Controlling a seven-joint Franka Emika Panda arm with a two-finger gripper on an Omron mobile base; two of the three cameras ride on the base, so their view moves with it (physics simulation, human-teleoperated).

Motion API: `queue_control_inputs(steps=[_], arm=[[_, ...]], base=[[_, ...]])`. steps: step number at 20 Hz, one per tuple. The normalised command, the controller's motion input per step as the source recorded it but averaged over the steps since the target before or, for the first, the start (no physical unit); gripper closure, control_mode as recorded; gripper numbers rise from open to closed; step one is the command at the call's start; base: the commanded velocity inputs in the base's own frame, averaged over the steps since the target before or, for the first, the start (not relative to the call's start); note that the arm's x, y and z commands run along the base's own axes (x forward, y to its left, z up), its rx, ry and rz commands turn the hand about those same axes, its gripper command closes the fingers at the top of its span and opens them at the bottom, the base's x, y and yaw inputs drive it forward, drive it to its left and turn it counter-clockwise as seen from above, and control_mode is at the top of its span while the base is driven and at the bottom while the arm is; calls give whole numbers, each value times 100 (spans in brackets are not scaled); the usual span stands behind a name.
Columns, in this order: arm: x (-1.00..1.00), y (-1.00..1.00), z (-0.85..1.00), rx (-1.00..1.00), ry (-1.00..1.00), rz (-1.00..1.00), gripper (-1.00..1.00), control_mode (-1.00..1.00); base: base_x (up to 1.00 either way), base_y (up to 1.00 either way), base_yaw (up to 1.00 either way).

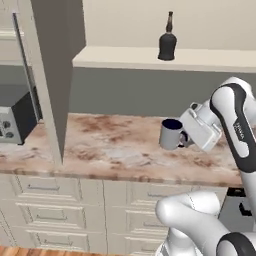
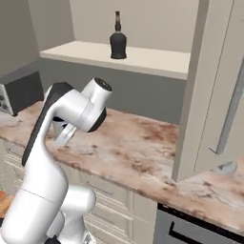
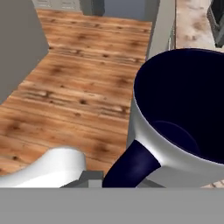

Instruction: Open the cabinet directly in front. Then move the liquor and the mug to the dining counter with the jar on it.

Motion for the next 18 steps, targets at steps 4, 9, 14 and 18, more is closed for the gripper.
queue_control_inputs(steps=[4,9,14,18], arm=[[0,0,0,0,0,0,100,100],[0,0,0,0,0,0,100,100],[0,0,0,0,0,0,100,100],[0,0,0,0,0,0,100,100]], base=[[-29,-1,96],[-15,42,89],[-13,60,84],[-14,36,92]])
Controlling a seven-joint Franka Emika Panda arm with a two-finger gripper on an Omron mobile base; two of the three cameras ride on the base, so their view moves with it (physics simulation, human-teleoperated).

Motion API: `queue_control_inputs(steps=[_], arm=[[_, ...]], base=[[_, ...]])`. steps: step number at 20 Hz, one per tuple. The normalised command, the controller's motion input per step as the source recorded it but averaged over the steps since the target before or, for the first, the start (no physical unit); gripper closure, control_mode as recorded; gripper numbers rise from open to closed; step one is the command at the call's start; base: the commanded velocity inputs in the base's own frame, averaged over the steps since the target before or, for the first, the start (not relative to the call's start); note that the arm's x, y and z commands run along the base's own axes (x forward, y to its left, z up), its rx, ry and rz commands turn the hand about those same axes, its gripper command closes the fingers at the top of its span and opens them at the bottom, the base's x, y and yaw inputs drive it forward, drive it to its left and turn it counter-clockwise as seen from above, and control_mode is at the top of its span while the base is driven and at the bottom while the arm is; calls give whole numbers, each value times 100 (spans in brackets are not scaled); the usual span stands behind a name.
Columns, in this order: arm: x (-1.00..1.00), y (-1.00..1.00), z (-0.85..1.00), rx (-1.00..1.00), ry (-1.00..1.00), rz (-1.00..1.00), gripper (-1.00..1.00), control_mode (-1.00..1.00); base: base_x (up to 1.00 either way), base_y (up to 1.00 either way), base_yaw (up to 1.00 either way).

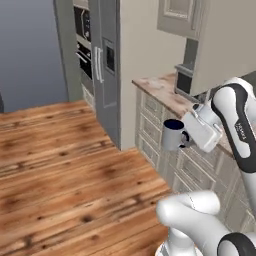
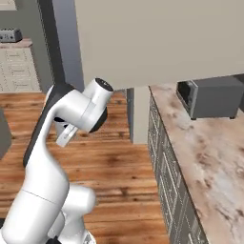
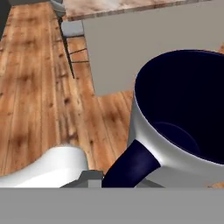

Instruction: Open the cabinet directly in front. Then move the liquor and the mug to the dining counter with the jar on it.

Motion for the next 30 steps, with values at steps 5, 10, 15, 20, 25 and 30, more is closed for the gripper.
queue_control_inputs(steps=[5,10,15,20,25,30], arm=[[0,0,0,0,0,0,100,100],[0,0,0,0,0,0,100,100],[0,0,0,0,0,0,100,100],[0,0,0,0,0,0,100,100],[0,0,0,0,0,0,100,100],[0,0,0,0,0,0,100,100]], base=[[0,41,88],[10,36,79],[41,29,67],[55,22,60],[51,22,64],[36,32,67]])
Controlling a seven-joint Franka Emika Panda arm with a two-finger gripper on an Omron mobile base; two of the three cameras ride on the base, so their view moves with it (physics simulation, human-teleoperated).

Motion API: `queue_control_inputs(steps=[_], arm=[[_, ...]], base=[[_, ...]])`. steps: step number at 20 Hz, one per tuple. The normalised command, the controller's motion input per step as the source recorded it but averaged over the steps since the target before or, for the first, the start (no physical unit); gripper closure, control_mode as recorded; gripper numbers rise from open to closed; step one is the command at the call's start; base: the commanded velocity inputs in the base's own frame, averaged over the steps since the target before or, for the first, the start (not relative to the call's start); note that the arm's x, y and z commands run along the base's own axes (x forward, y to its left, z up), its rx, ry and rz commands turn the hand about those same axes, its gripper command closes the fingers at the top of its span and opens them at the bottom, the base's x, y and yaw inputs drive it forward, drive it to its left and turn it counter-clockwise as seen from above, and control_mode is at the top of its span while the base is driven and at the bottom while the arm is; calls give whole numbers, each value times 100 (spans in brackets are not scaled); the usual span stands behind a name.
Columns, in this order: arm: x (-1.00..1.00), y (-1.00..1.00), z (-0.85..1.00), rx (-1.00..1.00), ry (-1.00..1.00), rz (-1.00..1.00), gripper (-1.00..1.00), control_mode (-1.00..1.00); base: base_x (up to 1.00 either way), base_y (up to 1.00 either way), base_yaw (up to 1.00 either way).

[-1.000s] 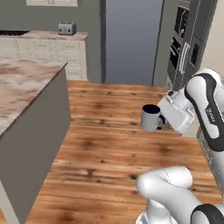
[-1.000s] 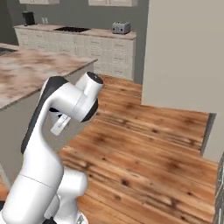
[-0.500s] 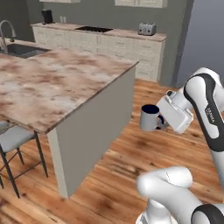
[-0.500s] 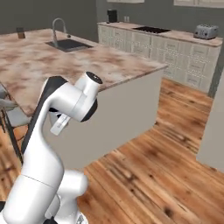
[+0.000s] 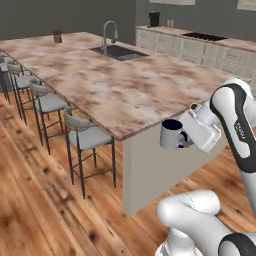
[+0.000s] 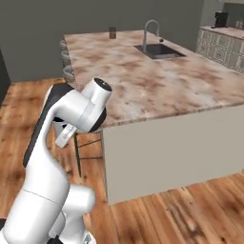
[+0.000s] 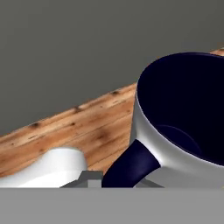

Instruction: Open the cabinet directly in front. Then move the liquor and the mug to the dining counter with the jar on it.

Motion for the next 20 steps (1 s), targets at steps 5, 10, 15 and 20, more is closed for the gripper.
queue_control_inputs(steps=[5,10,15,20], arm=[[0,0,0,0,0,0,100,100],[0,0,0,0,0,0,100,100],[0,0,0,0,0,0,100,100],[0,0,0,0,0,0,100,100]], base=[[3,86,51],[2,100,25],[78,75,5],[100,46,0]])
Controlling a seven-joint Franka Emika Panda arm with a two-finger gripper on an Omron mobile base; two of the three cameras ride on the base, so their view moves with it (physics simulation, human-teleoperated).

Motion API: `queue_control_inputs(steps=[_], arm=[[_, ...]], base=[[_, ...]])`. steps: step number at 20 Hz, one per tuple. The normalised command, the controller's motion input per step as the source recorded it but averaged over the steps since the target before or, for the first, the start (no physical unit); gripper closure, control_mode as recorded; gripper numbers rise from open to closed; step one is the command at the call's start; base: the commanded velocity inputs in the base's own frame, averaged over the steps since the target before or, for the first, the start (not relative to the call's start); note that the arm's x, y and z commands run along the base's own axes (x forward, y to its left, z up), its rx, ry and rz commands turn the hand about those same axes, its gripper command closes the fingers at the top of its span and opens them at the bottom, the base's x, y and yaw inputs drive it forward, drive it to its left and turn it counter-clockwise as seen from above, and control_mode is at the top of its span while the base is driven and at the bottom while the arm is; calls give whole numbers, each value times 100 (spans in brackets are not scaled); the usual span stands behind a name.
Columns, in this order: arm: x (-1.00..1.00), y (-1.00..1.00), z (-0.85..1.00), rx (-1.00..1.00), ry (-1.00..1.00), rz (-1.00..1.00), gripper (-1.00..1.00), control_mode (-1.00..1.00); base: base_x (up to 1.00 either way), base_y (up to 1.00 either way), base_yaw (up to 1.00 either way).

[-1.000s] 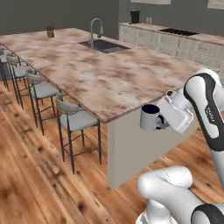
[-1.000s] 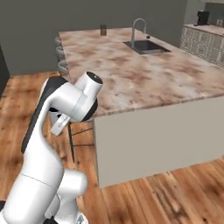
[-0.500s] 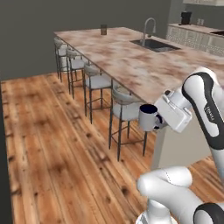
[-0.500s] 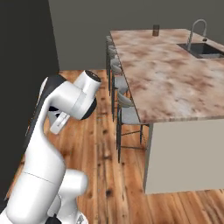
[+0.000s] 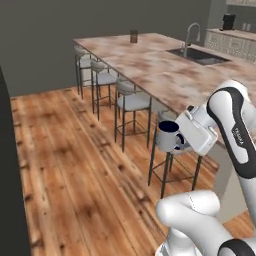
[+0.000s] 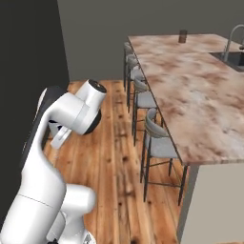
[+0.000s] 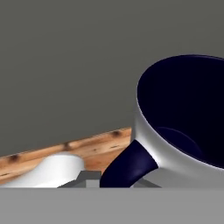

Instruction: Open the cabinet directly in front. Then move the liquor and the mug to the dining counter with the jar on it.

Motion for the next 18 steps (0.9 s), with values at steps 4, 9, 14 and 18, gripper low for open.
queue_control_inputs(steps=[4,9,14,18], arm=[[0,0,0,0,0,0,100,100],[0,0,0,0,0,0,100,100],[0,0,0,0,0,0,100,100],[0,0,0,0,0,0,100,100]], base=[[100,52,0],[100,40,5],[100,25,11],[100,7,23]])
